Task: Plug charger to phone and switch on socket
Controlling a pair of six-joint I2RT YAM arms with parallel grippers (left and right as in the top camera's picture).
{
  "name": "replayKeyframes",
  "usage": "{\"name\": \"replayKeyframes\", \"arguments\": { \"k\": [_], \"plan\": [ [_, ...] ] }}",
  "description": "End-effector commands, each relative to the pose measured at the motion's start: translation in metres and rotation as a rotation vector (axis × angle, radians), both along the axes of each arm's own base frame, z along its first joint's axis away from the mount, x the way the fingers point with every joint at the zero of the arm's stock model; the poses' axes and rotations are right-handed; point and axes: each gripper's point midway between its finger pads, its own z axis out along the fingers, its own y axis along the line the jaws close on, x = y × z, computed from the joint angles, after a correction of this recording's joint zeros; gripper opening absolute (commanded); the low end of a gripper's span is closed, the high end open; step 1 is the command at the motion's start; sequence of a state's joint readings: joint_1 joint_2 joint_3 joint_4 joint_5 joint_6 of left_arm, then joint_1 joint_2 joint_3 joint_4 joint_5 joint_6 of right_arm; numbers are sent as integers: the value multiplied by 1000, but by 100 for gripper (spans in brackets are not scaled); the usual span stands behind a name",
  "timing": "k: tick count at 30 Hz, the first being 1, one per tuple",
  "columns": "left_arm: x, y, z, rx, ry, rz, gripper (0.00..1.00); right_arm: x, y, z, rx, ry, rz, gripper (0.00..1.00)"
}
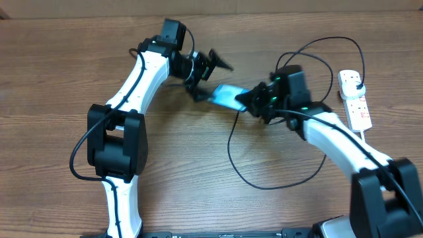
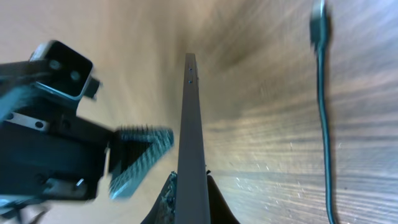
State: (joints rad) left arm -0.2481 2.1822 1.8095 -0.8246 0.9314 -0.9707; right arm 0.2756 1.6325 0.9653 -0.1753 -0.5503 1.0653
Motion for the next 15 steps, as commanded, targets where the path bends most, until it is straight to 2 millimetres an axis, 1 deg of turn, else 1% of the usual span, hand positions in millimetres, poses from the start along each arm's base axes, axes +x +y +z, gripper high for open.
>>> {"name": "replayKeyframes", "arguments": {
  "k": [1,2,4,6,11,13,15],
  "plan": [
    [-1,-21,55,-304,-227,-192,100,14,-20,53,35,-154,-33,4],
    [2,-23,64,-342,-265,-207,100,19,-28,63,41,-188,-54,4],
    [5,-26,74,-386,-295,-219,98,27,-41,83,54,-254,-90,4],
    [8,-28,80,-406,-292,-214,98,36,-57,104,50,-333,-142,4],
    [13,-30,91,-437,-266,-197,97,50,-90,141,14,-429,-335,4],
    [13,-32,95,-452,-249,-196,96,54,-93,154,21,-447,-374,4],
    [13,-37,98,-459,-235,-193,96,55,-89,164,65,-436,-396,4]
  ]
}}
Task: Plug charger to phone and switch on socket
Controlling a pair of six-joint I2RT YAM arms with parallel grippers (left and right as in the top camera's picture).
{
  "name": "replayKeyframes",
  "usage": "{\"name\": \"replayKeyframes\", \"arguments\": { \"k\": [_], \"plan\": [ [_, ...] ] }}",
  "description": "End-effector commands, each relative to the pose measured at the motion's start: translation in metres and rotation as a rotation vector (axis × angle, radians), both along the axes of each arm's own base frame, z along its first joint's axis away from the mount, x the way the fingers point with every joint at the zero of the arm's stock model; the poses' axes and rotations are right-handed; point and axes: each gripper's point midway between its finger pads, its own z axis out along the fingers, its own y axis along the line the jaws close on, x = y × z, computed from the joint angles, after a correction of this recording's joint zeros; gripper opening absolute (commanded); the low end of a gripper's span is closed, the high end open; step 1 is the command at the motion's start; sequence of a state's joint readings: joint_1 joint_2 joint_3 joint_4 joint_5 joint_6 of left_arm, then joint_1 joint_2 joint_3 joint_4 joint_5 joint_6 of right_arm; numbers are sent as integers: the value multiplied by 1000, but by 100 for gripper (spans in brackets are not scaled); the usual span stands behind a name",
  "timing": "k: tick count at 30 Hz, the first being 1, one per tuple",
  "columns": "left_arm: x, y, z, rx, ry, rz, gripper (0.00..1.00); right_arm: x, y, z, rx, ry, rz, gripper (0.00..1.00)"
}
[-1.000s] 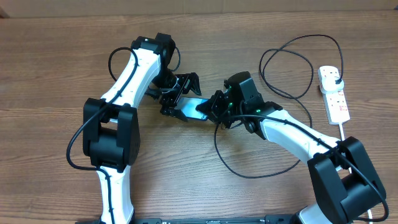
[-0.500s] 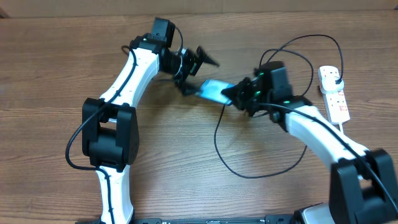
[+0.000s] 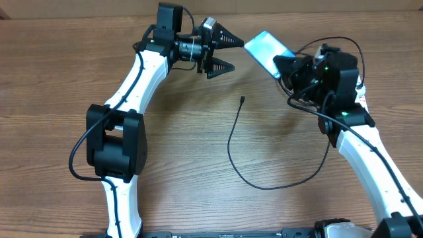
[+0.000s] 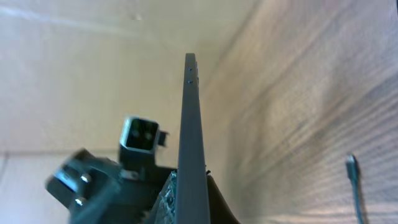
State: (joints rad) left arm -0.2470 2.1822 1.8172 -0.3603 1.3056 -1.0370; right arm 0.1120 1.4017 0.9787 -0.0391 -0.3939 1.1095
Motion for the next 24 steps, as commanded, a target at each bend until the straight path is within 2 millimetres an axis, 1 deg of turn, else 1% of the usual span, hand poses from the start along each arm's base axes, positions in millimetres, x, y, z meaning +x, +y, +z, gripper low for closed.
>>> {"name": "replayKeyframes", "arguments": {
  "k": [1,3,4,8,10,12,15,17,19,22,24],
  "plan": [
    [-4,-6,13,-38,82,-26,96,9,0,48,77,-77,-84,4],
    [-2,-11,20,-50,86,-25,95,10,5,49,132,-47,-122,4],
    [0,-15,24,-57,83,-24,93,10,8,47,166,-24,-152,4],
    [3,-26,40,-87,84,-18,88,9,21,44,245,28,-218,4],
    [7,-31,50,-105,67,-4,82,8,30,44,276,42,-246,4],
    [11,-34,57,-119,52,15,77,7,37,48,288,24,-263,4],
    [14,-36,61,-125,74,34,75,8,43,60,302,-27,-276,4],
    [15,-36,60,-123,80,43,69,9,43,64,325,-35,-284,4],
    [17,-36,60,-122,79,50,62,9,43,64,350,-24,-292,4],
    [19,-37,60,-120,82,66,48,9,43,64,358,-20,-295,4],
    [20,-37,60,-120,99,71,42,9,43,64,357,-19,-295,4]
  ]
}}
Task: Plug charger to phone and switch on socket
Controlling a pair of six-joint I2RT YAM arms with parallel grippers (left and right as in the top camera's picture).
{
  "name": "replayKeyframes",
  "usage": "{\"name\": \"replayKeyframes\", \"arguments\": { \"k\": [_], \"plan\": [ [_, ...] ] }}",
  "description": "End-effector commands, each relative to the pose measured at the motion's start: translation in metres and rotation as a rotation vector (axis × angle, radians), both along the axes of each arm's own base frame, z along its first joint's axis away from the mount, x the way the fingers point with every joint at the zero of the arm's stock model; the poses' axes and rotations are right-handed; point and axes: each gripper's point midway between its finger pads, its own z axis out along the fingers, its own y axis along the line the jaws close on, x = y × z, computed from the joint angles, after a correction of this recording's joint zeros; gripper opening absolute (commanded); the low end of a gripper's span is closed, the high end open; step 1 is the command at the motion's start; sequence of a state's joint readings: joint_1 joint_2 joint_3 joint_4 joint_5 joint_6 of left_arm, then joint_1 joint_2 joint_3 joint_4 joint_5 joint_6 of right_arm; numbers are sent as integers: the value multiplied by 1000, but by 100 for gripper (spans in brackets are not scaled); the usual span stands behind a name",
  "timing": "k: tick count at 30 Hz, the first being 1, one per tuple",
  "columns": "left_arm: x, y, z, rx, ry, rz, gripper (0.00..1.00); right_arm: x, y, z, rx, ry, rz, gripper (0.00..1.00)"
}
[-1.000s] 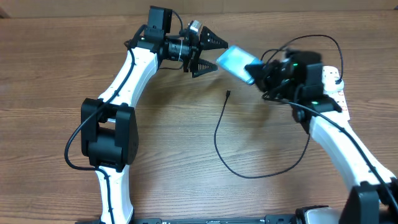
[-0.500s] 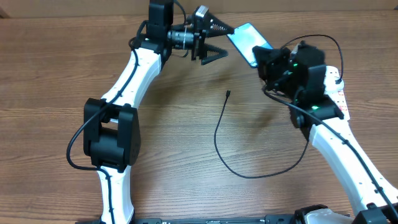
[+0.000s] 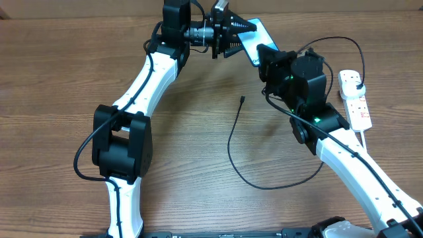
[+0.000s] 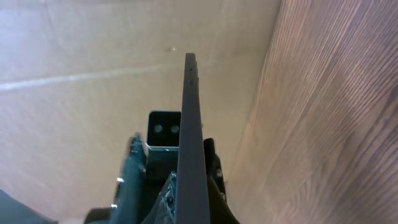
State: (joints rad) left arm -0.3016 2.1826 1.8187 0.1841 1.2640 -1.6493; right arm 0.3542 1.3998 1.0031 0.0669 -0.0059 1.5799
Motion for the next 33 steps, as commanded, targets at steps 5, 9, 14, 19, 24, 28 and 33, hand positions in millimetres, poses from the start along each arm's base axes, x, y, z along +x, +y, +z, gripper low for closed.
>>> {"name": "replayKeyframes", "arguments": {
  "k": [5,9,14,19,24,28,33],
  "plan": [
    [3,-4,3,0,25,22,29,3,-4,25,59,-32,-40,4],
    [4,-4,3,1,24,27,25,5,-2,19,55,-19,-34,4],
    [2,-7,3,1,24,21,24,5,3,20,67,-21,-5,4],
    [2,-7,3,1,24,21,25,2,11,24,82,-30,41,4],
    [3,-7,2,2,22,24,25,1,14,24,87,-29,60,4],
    [3,-7,2,3,19,28,25,1,16,27,93,-41,67,4],
    [4,-7,2,3,17,30,20,1,16,27,94,-40,70,4]
  ]
}}
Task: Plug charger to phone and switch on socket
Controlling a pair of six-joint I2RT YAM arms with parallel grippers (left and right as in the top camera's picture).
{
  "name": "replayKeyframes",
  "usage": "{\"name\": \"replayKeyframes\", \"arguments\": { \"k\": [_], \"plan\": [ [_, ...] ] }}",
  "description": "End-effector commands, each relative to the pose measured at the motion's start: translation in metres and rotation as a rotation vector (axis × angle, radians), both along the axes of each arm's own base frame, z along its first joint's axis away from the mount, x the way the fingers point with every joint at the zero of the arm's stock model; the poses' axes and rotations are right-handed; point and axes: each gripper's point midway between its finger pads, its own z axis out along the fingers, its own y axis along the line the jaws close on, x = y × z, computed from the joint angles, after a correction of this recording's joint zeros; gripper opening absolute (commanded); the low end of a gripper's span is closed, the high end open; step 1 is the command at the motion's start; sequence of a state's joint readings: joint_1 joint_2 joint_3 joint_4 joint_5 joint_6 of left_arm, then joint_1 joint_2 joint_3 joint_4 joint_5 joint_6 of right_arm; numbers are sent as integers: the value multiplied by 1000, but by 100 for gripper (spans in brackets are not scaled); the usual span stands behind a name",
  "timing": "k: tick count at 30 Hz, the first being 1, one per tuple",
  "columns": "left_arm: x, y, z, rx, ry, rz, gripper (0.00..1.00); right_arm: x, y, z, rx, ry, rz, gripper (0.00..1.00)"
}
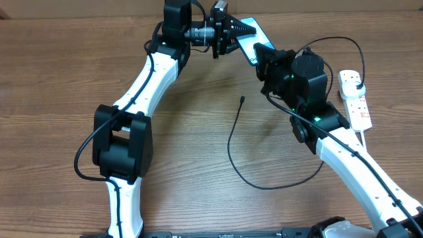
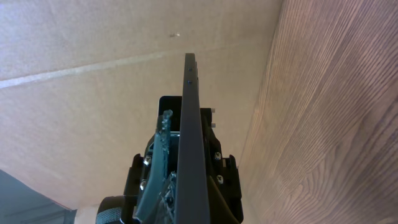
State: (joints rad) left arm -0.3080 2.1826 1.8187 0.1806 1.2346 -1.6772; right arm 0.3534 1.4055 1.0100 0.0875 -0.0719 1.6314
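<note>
The phone (image 1: 249,43), with a pale blue screen, is held up in the air over the table's far edge, edge-on in the right wrist view (image 2: 189,112). My right gripper (image 1: 262,57) (image 2: 189,198) is shut on its near end. My left gripper (image 1: 247,32) (image 2: 180,146) reaches in from the left and is closed on the far end, one teal finger (image 2: 163,146) flat against the phone's side. The black charger cable (image 1: 230,142) lies looped on the table, its free plug (image 1: 242,99) bare. It runs to the white socket strip (image 1: 355,100) at the right.
A cardboard wall (image 2: 93,74) stands right behind the table's far edge, close to both grippers. The cable loop curves across the middle of the wooden table (image 1: 53,92). Both arms stretch toward the back, the right forearm (image 1: 344,149) crossing above the cable.
My left gripper has drawn its fingers together on the far end of the phone; they stood spread around it before. The right gripper and phone have barely moved.
My right gripper held the phone low over the table's middle with the left gripper open beside it. Then it carried the phone up to the back right, the left gripper open and apart. Then the left fingers straddled the phone at the far edge, and now they grip it.
</note>
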Motion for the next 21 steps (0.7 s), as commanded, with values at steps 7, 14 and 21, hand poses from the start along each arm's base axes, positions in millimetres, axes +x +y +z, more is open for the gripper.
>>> {"name": "replayKeyframes", "arguments": {
  "k": [7,14,21],
  "plan": [
    [1,-5,3,-2,-13,5,7,2,5,22,25,-46,20,4],
    [1,-5,3,-2,-26,4,4,2,5,20,23,-42,19,15],
    [3,2,3,0,-118,1,4,0,4,12,-3,-17,23,30]
  ]
}}
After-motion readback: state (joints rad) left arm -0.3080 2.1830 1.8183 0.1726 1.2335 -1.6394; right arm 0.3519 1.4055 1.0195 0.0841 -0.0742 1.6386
